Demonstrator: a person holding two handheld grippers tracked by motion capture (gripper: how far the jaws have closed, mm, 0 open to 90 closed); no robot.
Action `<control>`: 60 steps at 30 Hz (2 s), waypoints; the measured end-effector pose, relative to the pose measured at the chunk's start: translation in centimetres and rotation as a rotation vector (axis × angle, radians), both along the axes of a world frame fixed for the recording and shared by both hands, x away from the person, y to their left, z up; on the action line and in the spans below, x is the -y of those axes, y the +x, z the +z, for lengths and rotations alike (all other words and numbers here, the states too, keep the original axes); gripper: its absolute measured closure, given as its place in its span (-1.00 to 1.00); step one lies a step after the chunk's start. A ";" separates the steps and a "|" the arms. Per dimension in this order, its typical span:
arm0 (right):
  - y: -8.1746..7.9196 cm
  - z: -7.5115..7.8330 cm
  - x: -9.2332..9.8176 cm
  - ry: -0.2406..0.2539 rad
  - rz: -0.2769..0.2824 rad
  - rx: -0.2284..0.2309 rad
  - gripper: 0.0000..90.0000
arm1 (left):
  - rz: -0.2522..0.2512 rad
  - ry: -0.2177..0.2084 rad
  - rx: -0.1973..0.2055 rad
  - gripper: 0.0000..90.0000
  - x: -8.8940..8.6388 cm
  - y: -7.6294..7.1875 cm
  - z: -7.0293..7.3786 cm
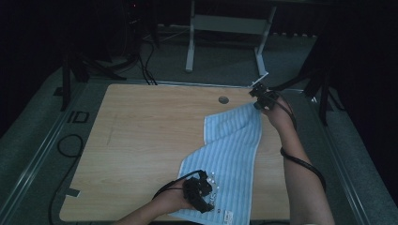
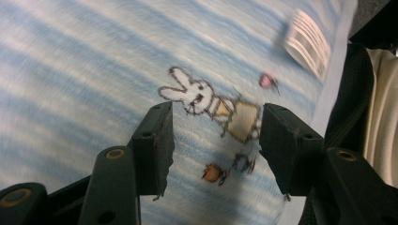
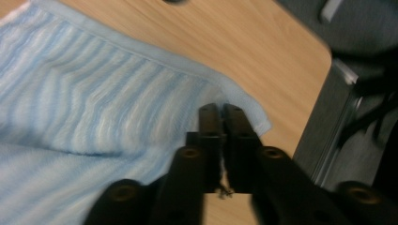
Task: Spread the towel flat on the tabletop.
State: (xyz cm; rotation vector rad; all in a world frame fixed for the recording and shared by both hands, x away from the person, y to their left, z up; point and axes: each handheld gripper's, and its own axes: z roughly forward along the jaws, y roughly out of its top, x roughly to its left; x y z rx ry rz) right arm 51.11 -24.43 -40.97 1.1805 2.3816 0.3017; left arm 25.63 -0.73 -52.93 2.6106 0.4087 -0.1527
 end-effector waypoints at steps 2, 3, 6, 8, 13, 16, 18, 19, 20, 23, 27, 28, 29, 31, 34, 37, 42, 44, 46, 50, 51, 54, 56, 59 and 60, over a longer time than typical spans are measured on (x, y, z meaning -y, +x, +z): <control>0.1 -0.8 0.5 -0.008 -0.020 -0.038 0.56 | -0.007 0.001 -0.002 -0.02 0.0 0.0 0.0; -0.1 -1.2 0.5 -0.017 -0.019 -0.050 0.52 | -0.010 -0.002 -0.007 -0.02 0.1 0.0 0.0; -0.8 -2.3 -0.3 0.014 0.015 -0.107 0.44 | -0.016 -0.004 -0.017 -0.02 0.2 -0.2 0.1; -1.9 -3.1 -1.4 0.051 0.064 -0.127 0.41 | -0.017 -0.021 -0.030 -0.02 0.2 -0.4 0.3; -6.3 -5.3 -3.0 0.128 0.202 -0.184 0.48 | 0.003 -0.017 0.001 -0.02 -0.9 0.2 1.7; -8.7 -6.3 -2.9 0.168 0.239 -0.201 0.48 | 0.056 -0.016 0.031 -0.02 -2.1 1.5 2.8; -13.0 -8.3 -2.5 0.158 0.294 -0.231 0.48 | 0.106 0.002 0.053 -0.01 -3.1 3.2 3.5; -13.0 -8.3 -2.5 0.158 0.294 -0.231 0.48 | 0.106 0.002 0.053 -0.01 -3.1 3.2 3.5; -14.2 -8.7 -2.2 0.167 0.305 -0.241 0.48 | 0.130 0.014 0.057 -0.01 -3.5 4.3 3.8; -18.2 -9.7 -1.3 0.156 0.345 -0.268 0.48 | 0.180 0.026 0.066 -0.01 -3.9 6.8 4.2; -20.7 -9.6 -0.5 0.156 0.359 -0.266 0.51 | 0.206 0.049 0.100 0.12 -3.5 9.2 4.5; -21.2 -9.5 -0.4 0.153 0.364 -0.266 0.60 | 0.221 0.046 0.115 0.15 -3.1 10.6 4.7; -21.2 -9.5 -0.4 0.153 0.364 -0.266 0.60 | 0.221 0.046 0.115 0.21 -3.1 10.6 4.7; -21.9 -9.3 0.0 0.165 0.368 -0.264 0.61 | 0.254 0.043 0.132 0.21 -2.7 12.1 4.7; -22.5 -9.0 0.3 0.173 0.366 -0.250 0.58 | 0.273 0.050 0.165 0.21 -1.8 14.3 4.6; -22.8 -9.0 0.3 0.181 0.371 -0.251 0.55 | 0.302 0.085 0.189 0.20 -0.8 16.5 3.9; -22.9 -9.5 0.3 0.166 0.376 -0.247 0.51 | 0.275 0.119 0.177 0.12 1.0 18.8 2.5; -22.8 -9.6 0.5 0.174 0.373 -0.247 0.51 | 0.237 0.148 0.186 0.11 1.6 19.1 2.0; -22.8 -9.6 0.7 0.170 0.373 -0.248 0.51 | 0.226 0.170 0.167 0.12 2.1 19.4 1.3; -22.9 -9.4 0.9 0.169 0.381 -0.245 0.51 | 0.213 0.167 0.124 0.56 2.1 19.6 0.7; -22.9 -9.4 0.9 0.172 0.380 -0.242 0.51 | 0.204 0.194 0.143 0.85 2.1 19.5 0.8; -22.9 -9.3 1.1 0.176 0.380 -0.242 0.51 | 0.222 0.212 0.172 0.91 1.5 19.7 1.5; -22.9 -9.2 1.1 0.172 0.380 -0.242 0.52 | 0.261 0.217 0.200 0.91 0.6 20.1 2.3; -22.7 -9.1 1.0 0.173 0.374 -0.237 0.52 | 0.359 0.218 0.239 0.90 -1.2 21.1 3.7; -22.7 -9.0 1.0 0.174 0.374 -0.236 0.52 | 0.392 0.221 0.250 0.90 -1.9 21.3 4.1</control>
